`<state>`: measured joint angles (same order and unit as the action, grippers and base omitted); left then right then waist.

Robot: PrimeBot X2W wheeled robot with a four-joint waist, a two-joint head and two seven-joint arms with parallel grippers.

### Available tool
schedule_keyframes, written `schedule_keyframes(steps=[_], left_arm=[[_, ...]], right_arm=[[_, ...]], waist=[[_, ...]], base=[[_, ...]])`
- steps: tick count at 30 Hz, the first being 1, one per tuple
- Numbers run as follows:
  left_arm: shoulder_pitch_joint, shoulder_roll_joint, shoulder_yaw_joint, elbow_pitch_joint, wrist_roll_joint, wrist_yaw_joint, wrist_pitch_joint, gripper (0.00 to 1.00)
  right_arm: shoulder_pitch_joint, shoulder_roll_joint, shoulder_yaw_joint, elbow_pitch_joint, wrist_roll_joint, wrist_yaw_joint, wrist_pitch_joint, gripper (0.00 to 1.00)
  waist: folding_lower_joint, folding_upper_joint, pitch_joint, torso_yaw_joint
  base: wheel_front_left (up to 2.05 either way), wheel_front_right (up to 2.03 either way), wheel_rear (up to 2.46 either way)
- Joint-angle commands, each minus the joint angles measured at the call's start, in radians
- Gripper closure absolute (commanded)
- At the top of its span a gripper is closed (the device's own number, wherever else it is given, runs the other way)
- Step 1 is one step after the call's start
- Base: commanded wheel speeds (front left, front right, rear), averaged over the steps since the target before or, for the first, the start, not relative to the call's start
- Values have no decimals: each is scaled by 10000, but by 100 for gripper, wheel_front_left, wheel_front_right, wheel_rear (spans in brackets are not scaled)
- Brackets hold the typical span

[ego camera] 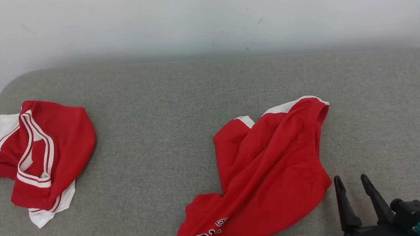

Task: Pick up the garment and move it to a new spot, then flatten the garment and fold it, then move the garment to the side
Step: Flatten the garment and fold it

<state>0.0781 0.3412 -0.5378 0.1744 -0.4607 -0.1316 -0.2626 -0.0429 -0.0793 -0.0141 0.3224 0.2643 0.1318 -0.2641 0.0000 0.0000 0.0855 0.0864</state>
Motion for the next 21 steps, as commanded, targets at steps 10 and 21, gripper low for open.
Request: schedule_keyframes(steps=[10,21], left_arm=[[-1119,-102,525,305,-287,21,-22,100],[-3228,319,488,1841,-728,21,-22,100]], right_arm=[[-289,-147,254,349,172,-24,-11,0],[-695,-361,446,694,155,-24,-11,0]], waist=[[0,0,0,-446],[0,0,310,-963]], base=[[0,0,0],[0,0,0]])
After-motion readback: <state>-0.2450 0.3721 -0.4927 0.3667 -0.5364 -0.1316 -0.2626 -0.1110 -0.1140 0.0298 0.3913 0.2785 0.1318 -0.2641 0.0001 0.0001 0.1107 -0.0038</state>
